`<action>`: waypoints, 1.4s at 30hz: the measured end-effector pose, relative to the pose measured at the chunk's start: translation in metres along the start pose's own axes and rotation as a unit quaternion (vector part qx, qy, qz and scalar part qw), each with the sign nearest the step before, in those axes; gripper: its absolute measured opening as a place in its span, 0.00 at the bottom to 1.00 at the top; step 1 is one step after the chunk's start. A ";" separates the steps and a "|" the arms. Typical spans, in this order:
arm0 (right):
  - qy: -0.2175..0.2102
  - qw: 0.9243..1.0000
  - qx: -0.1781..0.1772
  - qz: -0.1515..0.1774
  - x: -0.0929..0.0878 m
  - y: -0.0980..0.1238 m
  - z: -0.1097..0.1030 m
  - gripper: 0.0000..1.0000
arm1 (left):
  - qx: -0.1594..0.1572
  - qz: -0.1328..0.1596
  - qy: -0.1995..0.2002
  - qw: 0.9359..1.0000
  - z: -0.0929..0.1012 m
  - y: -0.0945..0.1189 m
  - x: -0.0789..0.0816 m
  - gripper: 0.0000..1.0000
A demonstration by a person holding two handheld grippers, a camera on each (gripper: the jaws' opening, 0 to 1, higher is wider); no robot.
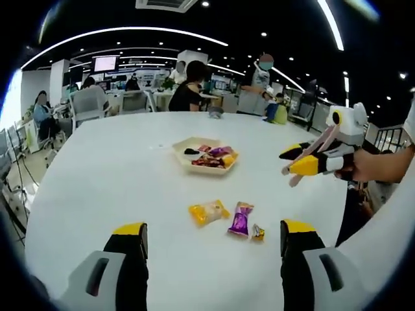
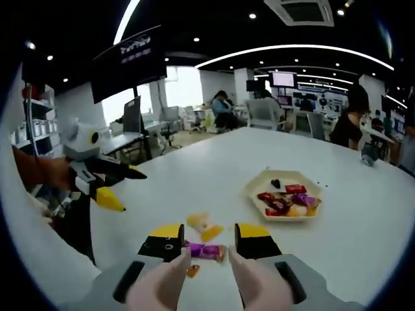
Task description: Place the target food into the container with the food tongs after gripping and lifting it, then release it inside without dropping or visibly crushing the food.
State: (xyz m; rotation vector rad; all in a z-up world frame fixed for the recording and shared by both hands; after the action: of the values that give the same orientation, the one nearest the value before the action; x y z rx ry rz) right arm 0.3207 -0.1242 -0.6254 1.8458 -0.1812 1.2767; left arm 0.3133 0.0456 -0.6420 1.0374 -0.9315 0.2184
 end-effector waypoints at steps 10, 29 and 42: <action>0.173 0.982 0.071 -0.015 -0.019 -0.005 -0.040 0.30 | -0.007 -0.009 0.008 1.000 0.007 -0.005 -0.013 0.84; 0.360 0.888 0.275 -0.079 -0.043 -0.033 -0.051 0.29 | 0.135 0.037 0.125 0.982 0.027 0.047 -0.030 0.84; 0.427 0.824 0.366 -0.069 -0.068 -0.070 -0.048 0.29 | 0.211 0.009 0.144 0.967 0.068 0.060 -0.057 0.84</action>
State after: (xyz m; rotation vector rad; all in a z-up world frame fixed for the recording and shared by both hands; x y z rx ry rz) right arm 0.2947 -0.0693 -0.7154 1.5917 1.0399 2.1104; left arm 0.2065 0.0364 -0.6342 1.3464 -0.6397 0.5869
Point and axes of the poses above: the point that each gripper's makers call its tool centre point, and the gripper's own axes: y roughly backward along the fingers, z roughly to its right, x roughly out of its top, the point moved 1 cm from there along y, roughly backward along the fingers, and after that the axes turned 11 degrees about -z, right-handed, at the moved point
